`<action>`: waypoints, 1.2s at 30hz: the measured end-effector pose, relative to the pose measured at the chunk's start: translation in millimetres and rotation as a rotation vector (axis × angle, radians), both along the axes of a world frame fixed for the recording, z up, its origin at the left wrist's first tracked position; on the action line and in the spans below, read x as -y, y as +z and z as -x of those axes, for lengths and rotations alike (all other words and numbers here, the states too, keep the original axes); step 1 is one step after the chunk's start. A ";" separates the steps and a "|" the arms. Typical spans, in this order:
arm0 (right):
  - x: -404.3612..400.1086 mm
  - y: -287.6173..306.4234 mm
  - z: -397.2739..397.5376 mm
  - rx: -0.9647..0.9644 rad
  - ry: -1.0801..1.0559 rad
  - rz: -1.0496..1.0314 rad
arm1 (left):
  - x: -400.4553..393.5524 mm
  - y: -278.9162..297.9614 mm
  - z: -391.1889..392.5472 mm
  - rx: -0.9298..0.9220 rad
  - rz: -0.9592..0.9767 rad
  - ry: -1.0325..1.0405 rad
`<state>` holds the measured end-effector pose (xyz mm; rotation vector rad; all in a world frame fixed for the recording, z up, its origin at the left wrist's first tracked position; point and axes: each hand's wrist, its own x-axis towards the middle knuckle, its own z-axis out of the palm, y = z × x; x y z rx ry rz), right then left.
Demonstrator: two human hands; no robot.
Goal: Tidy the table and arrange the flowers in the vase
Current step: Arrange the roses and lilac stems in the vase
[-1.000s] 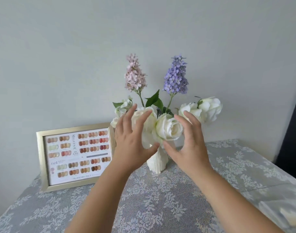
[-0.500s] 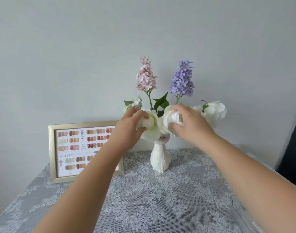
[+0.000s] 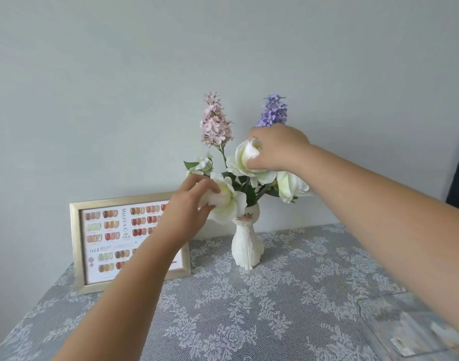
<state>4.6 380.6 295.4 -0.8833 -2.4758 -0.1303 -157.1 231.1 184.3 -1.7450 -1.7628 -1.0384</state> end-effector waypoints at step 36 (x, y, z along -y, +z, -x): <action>-28.2 7.6 73.4 0.423 0.169 0.352 | -10.4 3.6 -21.2 -0.042 0.017 -0.058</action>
